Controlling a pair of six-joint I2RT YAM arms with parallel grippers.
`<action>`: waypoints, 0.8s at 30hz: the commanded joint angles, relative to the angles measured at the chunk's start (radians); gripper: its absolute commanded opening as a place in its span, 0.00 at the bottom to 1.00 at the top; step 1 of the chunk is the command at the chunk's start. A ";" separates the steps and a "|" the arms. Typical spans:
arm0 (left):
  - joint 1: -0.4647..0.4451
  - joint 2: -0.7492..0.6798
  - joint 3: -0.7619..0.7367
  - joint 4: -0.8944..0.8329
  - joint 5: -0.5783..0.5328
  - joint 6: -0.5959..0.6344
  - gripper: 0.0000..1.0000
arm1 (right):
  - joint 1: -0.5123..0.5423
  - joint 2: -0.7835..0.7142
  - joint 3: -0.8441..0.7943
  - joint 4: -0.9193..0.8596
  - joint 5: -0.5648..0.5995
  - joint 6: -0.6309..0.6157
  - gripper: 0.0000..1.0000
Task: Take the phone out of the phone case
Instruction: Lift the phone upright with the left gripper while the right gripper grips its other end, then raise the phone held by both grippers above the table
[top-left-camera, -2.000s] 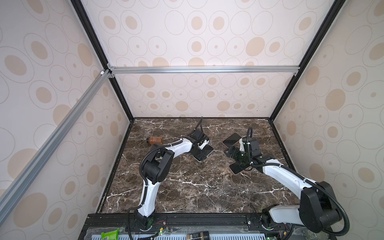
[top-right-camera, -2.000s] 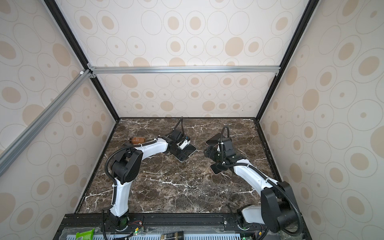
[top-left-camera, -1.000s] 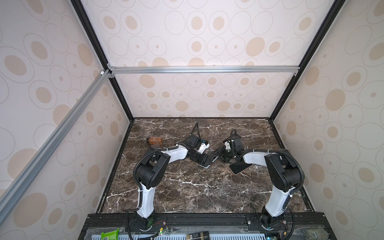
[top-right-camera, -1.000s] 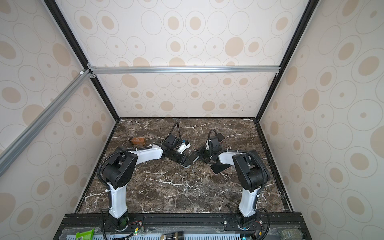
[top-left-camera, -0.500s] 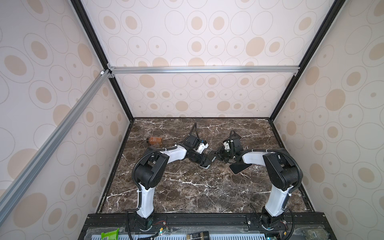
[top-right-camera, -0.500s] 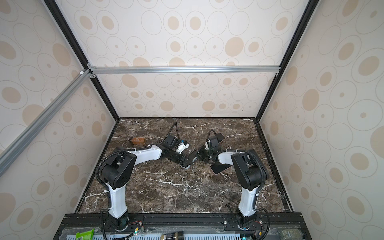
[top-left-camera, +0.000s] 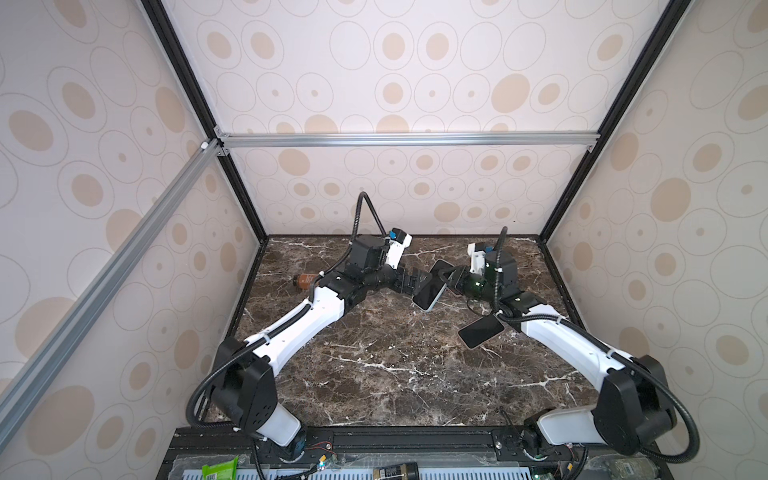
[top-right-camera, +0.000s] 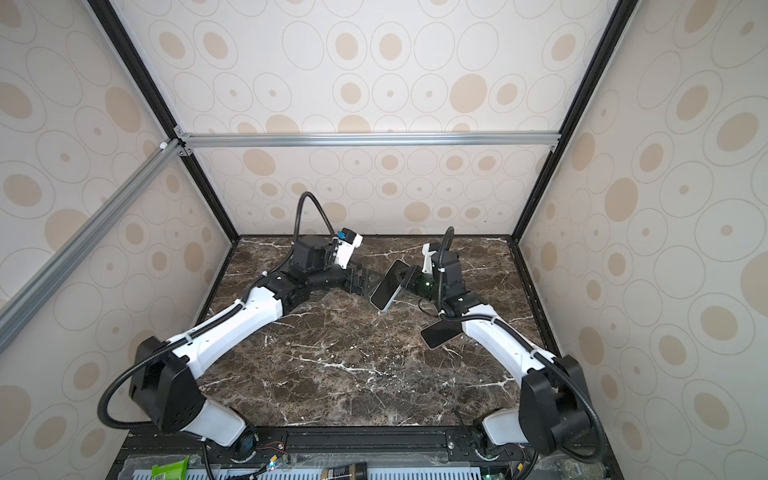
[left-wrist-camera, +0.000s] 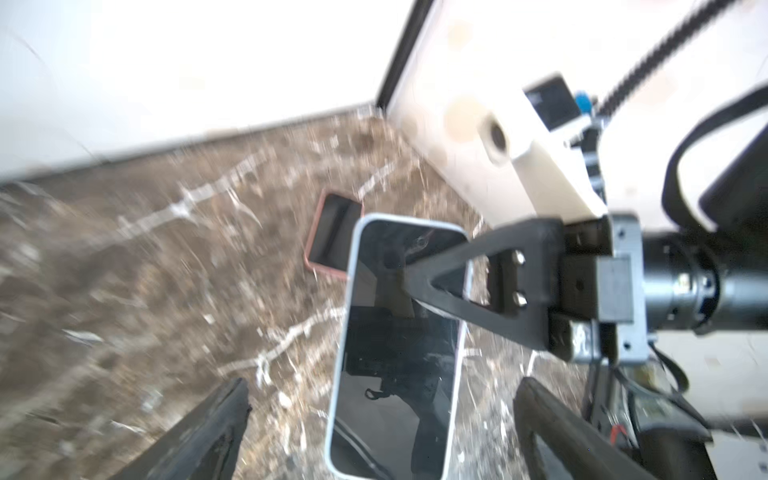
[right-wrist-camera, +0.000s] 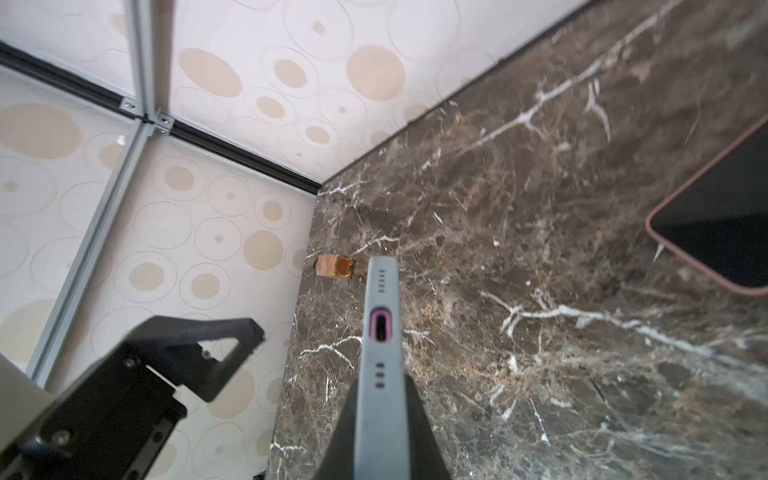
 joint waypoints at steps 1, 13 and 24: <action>-0.005 -0.077 -0.035 0.106 -0.127 -0.042 0.99 | 0.003 -0.074 0.040 -0.016 0.040 -0.191 0.00; 0.044 -0.192 -0.124 0.245 0.121 0.007 0.99 | 0.000 -0.189 0.219 -0.210 -0.138 -0.506 0.00; 0.109 -0.226 -0.231 0.449 0.485 -0.085 0.99 | -0.002 -0.275 0.209 -0.015 -0.288 -0.430 0.00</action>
